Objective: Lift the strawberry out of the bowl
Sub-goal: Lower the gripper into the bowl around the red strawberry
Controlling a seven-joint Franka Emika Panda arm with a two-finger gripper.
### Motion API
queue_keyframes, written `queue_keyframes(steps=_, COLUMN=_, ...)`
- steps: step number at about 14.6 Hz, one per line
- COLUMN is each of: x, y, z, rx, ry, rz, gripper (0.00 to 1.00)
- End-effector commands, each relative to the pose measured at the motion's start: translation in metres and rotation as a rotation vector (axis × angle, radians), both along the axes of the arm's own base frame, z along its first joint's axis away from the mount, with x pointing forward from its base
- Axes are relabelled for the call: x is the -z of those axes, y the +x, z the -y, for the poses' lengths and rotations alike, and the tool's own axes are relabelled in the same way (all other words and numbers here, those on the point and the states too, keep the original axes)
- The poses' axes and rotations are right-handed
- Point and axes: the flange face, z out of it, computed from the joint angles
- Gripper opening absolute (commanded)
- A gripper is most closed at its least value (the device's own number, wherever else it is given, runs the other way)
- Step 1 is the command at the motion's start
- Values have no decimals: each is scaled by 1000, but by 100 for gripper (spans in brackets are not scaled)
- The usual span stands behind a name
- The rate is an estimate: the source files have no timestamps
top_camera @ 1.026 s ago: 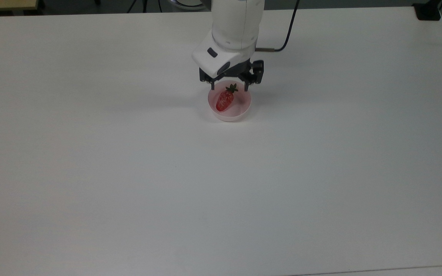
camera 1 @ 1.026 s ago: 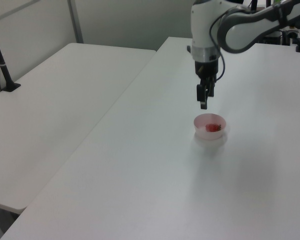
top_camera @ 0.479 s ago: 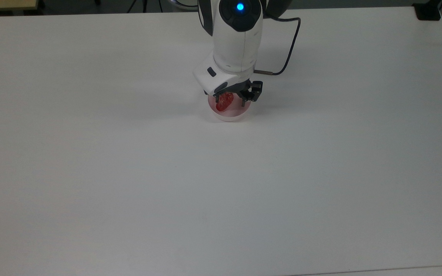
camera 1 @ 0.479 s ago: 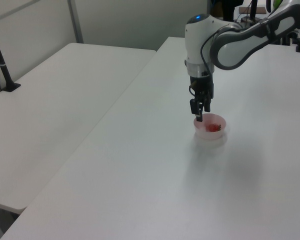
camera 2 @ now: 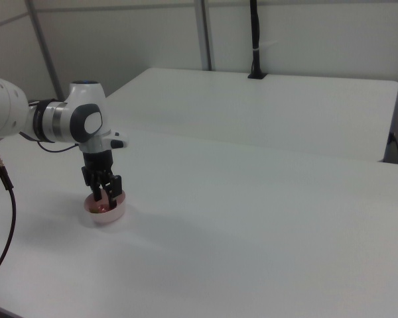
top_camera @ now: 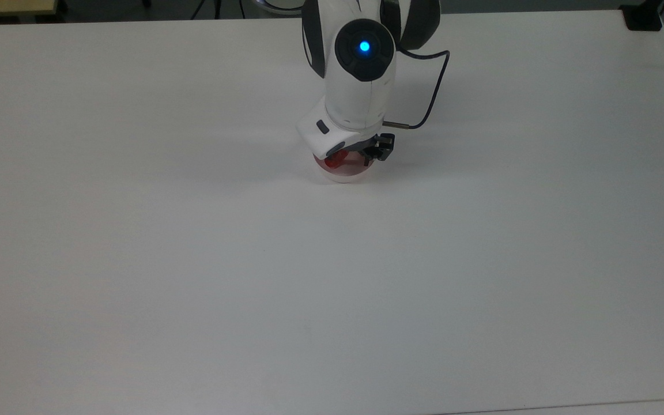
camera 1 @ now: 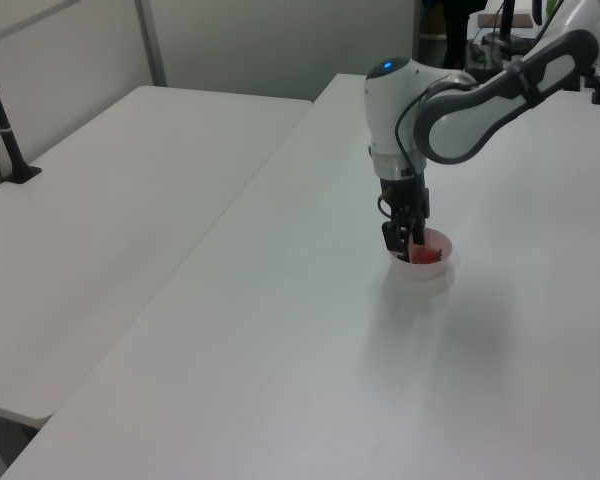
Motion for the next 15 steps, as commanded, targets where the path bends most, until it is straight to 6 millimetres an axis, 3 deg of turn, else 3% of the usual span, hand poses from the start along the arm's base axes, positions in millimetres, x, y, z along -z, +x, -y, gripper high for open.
queue_keyframes(steps=1, x=5, y=-13, z=-9, rx=-5, ry=-16, rz=0, gripper=69)
queue_keyframes(steps=5, x=5, y=-16, z=-10, rx=-9, ry=-18, rz=-5, gripper=70)
queue_keyframes(steps=7, x=-6, y=-16, z=-9, rx=-6, ry=-17, rz=8, gripper=81)
queue_keyframes(steps=10, x=-8, y=-20, z=-9, rx=-4, ry=-27, rz=-18, gripper=97)
queue_keyframes(steps=15, x=-1, y=-24, z=-10, rx=3, ry=-31, rz=-31, gripper=99)
